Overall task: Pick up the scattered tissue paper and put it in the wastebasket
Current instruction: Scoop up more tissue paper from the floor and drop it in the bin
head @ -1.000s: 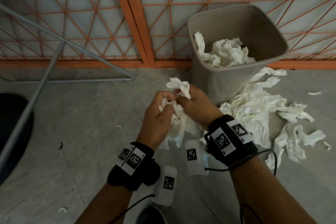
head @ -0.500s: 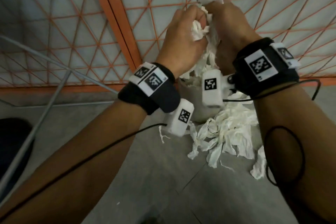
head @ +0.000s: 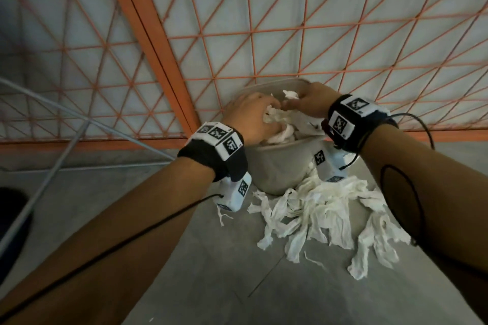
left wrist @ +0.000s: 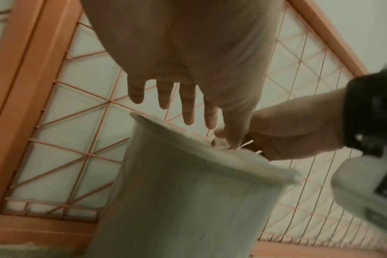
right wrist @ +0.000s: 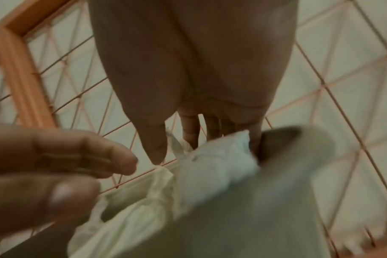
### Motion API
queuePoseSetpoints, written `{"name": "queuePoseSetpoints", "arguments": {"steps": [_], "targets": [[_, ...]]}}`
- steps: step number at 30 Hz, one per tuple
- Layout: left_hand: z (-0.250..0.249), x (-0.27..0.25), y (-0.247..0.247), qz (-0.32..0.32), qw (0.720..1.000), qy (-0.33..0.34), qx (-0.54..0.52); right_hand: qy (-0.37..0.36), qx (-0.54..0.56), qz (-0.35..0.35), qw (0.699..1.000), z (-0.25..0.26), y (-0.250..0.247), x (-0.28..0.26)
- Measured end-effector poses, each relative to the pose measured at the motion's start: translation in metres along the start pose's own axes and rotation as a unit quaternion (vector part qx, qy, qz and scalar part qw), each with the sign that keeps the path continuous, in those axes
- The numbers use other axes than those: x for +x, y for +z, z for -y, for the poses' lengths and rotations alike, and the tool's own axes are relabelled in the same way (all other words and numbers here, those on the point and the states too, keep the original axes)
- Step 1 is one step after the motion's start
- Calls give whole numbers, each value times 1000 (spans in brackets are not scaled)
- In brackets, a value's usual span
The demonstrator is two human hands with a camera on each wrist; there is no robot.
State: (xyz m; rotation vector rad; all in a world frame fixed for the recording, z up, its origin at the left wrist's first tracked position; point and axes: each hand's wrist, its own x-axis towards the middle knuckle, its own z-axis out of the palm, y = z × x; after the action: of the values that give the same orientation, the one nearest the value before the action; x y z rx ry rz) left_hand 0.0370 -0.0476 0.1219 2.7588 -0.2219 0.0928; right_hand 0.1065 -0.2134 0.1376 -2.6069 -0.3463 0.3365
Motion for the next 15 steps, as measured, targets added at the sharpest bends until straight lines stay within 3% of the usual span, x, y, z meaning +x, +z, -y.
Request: {"name": "queuePoseSetpoints", "arguments": {"steps": [4,7,9,11,13,15], "targets": [[7,-21,-15,-156,979,26,-131,-22,-86,2,996,15,-23,2],[24,-45,-14,-262,945,-6,-194,-67,-166,78,981,25,-36,-1],[45,-59,2,-292,931,-56,-212,-101,-179,145,968,26,-40,-6],[75,-72,35,-254,937,-124,-206,-138,-157,180,961,21,-41,-16],[98,-85,71,-131,955,-210,-166,-159,-115,149,969,11,-43,-29],[111,-98,104,6,952,-277,-134,-185,-98,70,975,-1,-42,-48]]}}
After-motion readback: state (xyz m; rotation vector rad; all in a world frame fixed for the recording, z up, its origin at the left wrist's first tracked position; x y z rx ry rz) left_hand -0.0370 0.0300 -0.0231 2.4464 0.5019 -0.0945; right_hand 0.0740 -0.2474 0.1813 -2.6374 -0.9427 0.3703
